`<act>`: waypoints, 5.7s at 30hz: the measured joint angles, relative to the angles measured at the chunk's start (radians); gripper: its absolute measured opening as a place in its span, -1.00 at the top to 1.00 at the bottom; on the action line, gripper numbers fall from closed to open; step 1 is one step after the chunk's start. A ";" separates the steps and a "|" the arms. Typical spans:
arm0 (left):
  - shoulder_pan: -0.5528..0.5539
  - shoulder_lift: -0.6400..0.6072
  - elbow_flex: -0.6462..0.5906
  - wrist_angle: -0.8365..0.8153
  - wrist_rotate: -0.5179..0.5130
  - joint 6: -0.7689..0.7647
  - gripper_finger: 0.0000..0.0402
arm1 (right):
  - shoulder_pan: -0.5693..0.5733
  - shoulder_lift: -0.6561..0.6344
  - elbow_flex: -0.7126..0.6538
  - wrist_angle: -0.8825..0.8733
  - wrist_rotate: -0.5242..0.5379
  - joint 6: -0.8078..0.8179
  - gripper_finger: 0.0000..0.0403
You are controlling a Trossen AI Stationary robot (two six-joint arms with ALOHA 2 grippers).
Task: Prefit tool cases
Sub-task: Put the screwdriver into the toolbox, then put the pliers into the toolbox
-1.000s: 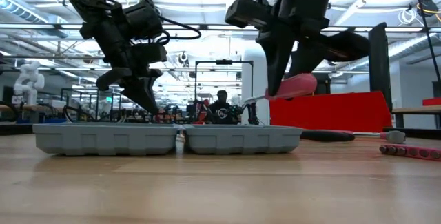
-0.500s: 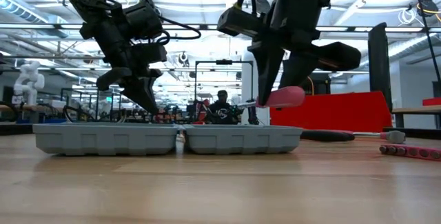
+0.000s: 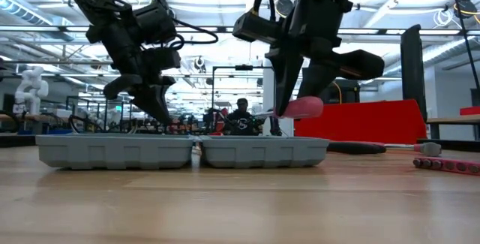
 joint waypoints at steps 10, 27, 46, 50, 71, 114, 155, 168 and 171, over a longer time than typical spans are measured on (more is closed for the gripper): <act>0.006 0.000 -0.056 0.066 0.000 0.000 0.99 | -0.007 0.043 0.000 0.046 -0.032 -0.004 0.63; 0.006 0.000 -0.057 0.067 0.000 -0.012 0.99 | -0.027 -0.004 0.000 -0.154 -0.004 -0.043 0.63; 0.006 0.000 -0.057 0.065 0.000 -0.020 0.99 | -0.024 -0.007 -0.001 -0.249 -0.062 -0.038 0.63; 0.006 0.000 -0.057 0.065 0.000 -0.020 0.99 | -0.024 -0.007 -0.001 -0.238 -0.057 -0.039 0.63; 0.006 0.000 -0.057 0.061 0.000 -0.020 0.99 | -0.069 0.092 -0.001 0.388 -0.103 -0.168 0.63; 0.006 0.000 -0.057 0.064 0.000 -0.019 0.99 | 0.035 -0.051 0.000 -0.357 -0.141 0.135 0.63; 0.006 0.000 -0.057 0.064 0.000 -0.021 0.99 | -0.037 -0.129 0.000 -0.481 0.128 -0.020 0.55; 0.006 0.000 -0.057 0.062 0.000 -0.021 0.99 | -0.205 -0.122 -0.006 -0.623 0.096 -0.295 0.32; 0.006 0.000 -0.057 0.056 0.000 -0.021 0.99 | -0.246 -0.121 -0.045 -0.567 0.017 -0.367 0.30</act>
